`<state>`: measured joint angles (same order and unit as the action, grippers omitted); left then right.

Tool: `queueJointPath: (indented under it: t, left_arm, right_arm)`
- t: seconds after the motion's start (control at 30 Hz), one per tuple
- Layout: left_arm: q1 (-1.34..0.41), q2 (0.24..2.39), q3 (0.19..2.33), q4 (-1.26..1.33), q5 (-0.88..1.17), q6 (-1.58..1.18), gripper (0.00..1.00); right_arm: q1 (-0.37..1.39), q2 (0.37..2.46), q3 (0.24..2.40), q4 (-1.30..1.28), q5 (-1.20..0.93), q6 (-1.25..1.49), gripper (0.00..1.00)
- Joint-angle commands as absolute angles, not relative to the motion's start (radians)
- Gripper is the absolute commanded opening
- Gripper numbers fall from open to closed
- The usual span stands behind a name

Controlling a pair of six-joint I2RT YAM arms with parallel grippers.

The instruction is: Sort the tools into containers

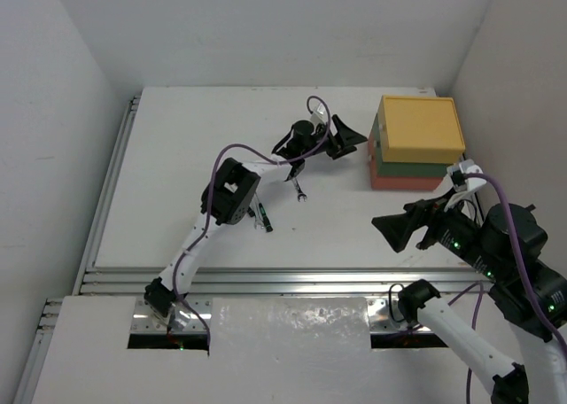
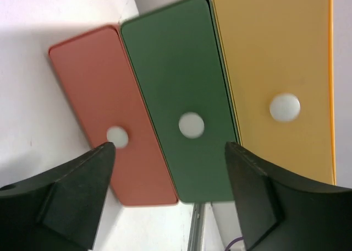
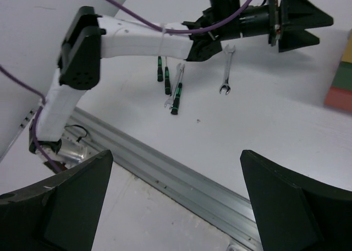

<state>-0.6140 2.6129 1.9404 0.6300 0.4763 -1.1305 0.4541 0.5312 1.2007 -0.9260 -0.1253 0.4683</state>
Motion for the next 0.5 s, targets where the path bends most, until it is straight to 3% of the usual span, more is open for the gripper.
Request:
queueJointPath:
  t: [0.0,0.13,0.47]
  left_arm:
    - [-0.611,2.669,2.103,0.668,0.531,-1.181,0.77]
    - [-0.611,2.769,2.209,0.657,0.534,-1.236,0.67]
    - [-0.635,2.809,2.275,0.701,0.558,-1.273,0.64]
  right_arm:
    - [0.454,0.515,1.2,-0.933,-0.179,0.491,0.99]
    - [0.456,0.514,1.197,-0.93,-0.215,0.495,0.99]
    - [0.456,0.519,1.149,-0.917,-0.249,0.488,0.99]
